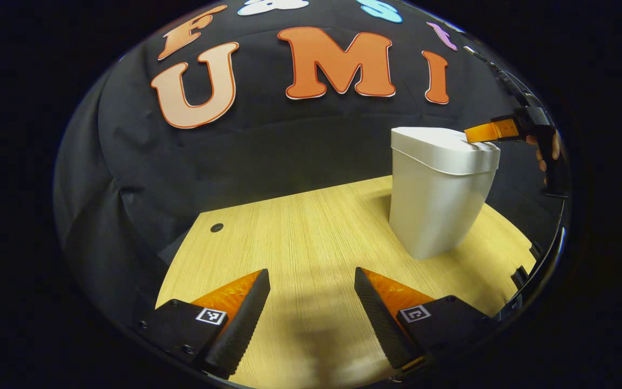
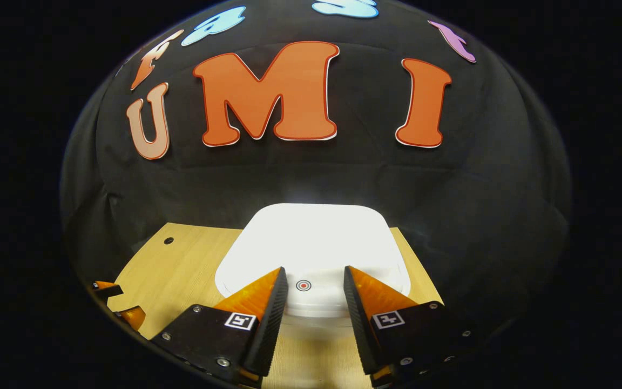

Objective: Press the lid of the desktop garbage bin to open it, pick up the crumpled paper on the desktop and throw it into the bin, then pick up the pop can on the desktop and drop it into the bin, and finally close the garbage bin lid.

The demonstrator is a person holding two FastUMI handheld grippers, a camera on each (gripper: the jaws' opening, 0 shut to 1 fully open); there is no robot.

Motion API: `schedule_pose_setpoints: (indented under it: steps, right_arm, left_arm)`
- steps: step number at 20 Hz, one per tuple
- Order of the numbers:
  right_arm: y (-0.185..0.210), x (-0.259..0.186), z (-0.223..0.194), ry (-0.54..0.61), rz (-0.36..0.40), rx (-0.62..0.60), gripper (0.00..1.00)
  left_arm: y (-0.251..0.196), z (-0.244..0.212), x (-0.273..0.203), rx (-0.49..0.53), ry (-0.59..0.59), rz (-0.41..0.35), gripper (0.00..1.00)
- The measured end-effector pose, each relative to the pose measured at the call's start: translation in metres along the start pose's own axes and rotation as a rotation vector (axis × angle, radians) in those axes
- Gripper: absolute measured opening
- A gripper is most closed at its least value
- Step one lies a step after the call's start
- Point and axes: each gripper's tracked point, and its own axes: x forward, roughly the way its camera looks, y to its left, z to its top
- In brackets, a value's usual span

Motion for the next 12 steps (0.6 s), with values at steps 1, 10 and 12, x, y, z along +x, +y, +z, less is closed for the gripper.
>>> schedule_pose_setpoints:
  steps: [1, 10, 12]
  right_arm:
    - [0.001, -0.001, 0.001, -0.005, -0.005, -0.005, 0.64]
    - [0.010, -0.011, 0.005, -0.051, -0.050, -0.016, 0.59]
    - [0.018, -0.017, 0.005, -0.067, -0.048, -0.030, 0.59]
  left_arm:
    - [0.002, 0.003, 0.000, -0.001, -0.009, 0.003, 1.00]
    - [0.037, 0.074, -0.013, -0.015, -0.164, 0.036, 1.00]
    - [0.041, 0.087, -0.018, -0.003, -0.199, 0.041, 1.00]
